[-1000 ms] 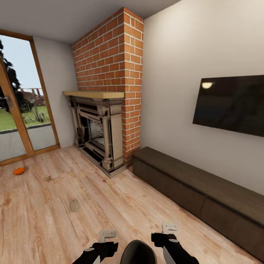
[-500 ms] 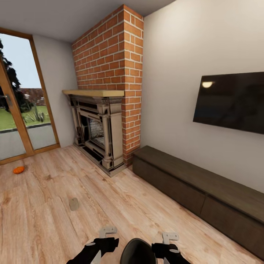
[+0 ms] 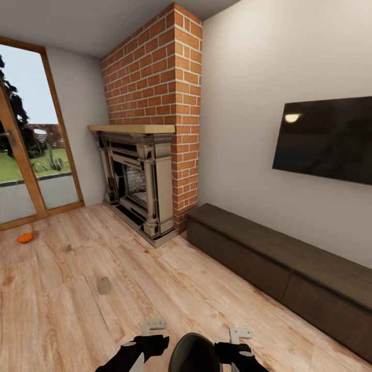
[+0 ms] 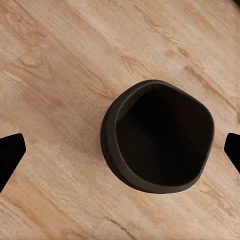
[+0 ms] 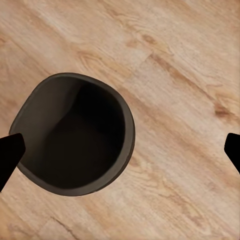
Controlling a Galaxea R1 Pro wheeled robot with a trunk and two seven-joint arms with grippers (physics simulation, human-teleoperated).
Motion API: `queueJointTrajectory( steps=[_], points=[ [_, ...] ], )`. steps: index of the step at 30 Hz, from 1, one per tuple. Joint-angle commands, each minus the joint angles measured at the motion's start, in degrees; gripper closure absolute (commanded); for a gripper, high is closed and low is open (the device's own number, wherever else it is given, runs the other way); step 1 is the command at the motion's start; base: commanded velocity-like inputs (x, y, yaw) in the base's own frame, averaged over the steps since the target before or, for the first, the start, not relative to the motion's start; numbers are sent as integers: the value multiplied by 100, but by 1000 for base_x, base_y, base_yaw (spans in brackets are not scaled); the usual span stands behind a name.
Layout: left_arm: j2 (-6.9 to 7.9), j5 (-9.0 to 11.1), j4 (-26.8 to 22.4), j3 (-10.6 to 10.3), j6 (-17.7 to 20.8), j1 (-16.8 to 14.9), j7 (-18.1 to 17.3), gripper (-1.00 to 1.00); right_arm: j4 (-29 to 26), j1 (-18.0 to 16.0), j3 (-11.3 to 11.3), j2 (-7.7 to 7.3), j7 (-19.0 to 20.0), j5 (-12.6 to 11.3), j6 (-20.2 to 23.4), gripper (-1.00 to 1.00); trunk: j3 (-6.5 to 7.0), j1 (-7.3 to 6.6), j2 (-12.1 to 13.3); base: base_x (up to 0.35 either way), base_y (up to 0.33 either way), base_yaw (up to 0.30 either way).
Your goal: Place each of the two pumpkins and all three candles from the living room inside a cabinet in the living room (use any cabinet), then make sure every cabinet is closed, and position the cauldron so it is next to a table in the living room.
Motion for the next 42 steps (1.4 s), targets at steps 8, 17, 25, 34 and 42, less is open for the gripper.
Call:
queueJointTrajectory(
  steps=[8,17,25,34,42],
  points=[
    [-9,26,-12,-2,33,-1,-10,-100,-37,-1,3,0,-17,-21,24,-100,-150,176,-326,0,0,0],
    [-16,26,-10,3,28,-1,-7,-100,-74,-1,11,5,4,-21,12,-100,-312,374,-687,0,0,0],
    [-16,34,-4,-4,27,0,-10,-100,-73,-1,18,5,7,-18,-21,-100,-456,549,-1007,0,0,0],
    [-16,34,-4,-5,27,3,-10,-100,-73,-1,20,8,7,-13,-51,-100,-617,747,-1368,0,0,0],
    [-18,34,-4,-4,27,0,-10,-100,-73,-1,20,8,7,-12,-65,-100,-761,923,-1689,0,0,0]
  ],
)
